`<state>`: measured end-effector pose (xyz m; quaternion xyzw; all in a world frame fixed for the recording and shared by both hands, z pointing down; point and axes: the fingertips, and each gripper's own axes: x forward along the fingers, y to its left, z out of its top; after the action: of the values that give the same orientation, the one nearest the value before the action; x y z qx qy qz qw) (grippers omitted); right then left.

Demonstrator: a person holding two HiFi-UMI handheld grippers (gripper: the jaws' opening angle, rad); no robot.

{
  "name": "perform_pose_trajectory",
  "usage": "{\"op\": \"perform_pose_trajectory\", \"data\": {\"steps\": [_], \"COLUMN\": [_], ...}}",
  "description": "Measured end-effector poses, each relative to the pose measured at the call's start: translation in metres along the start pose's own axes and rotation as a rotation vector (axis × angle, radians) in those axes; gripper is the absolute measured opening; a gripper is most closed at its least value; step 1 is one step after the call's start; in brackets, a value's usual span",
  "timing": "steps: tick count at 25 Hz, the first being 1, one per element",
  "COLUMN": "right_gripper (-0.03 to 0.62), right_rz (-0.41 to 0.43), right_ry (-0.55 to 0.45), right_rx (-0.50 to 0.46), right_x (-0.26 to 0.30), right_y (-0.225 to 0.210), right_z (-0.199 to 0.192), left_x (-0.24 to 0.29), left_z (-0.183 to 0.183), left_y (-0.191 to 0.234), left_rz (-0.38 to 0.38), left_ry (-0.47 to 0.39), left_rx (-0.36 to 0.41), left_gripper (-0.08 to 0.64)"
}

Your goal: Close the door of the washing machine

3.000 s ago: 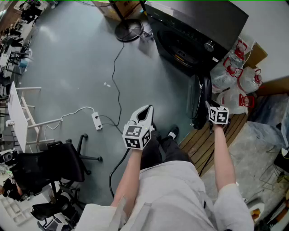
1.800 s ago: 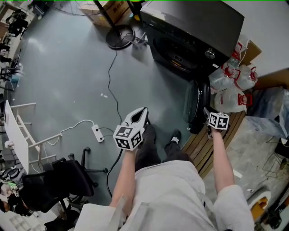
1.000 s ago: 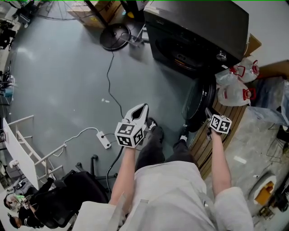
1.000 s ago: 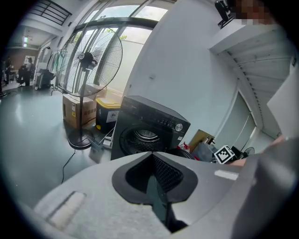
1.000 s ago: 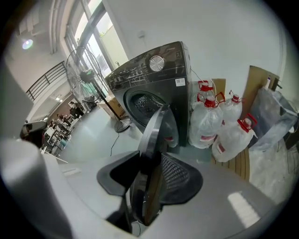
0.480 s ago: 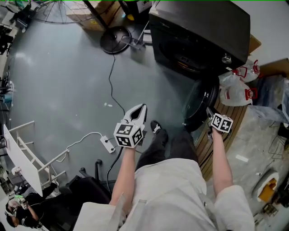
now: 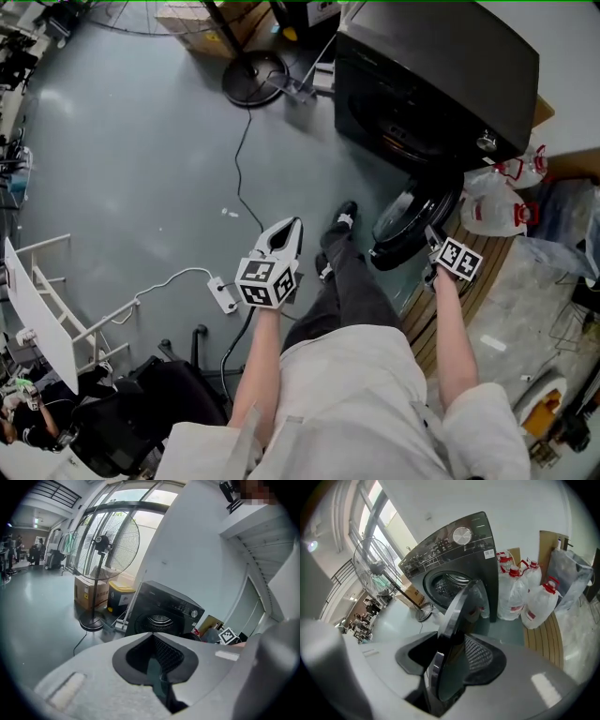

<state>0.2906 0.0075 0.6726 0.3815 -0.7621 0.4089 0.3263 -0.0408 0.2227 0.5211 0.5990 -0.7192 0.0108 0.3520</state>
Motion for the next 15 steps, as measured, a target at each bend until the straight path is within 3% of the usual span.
{"op": "perform_pose_trajectory", "data": {"steps": [6, 15], "right_gripper": [0.193, 0.198], "right_rz": [0.014, -0.008], "right_ry": [-0.006, -0.043], "right_rx": [0.065, 0.199], "right_x": [0.019, 0.046], "right_y": [0.028, 0.062], "right_z": [0.006, 0.023], "left_x": [0.005, 0.036], "left_z": [0.009, 0.034], "left_y": [0.019, 0.036], "left_rz": [0.029, 0.015], "left_ry": [-0.007, 0.009], "left_rx": [-0.009, -0.005], "left_gripper": [0.006, 0.006]}}
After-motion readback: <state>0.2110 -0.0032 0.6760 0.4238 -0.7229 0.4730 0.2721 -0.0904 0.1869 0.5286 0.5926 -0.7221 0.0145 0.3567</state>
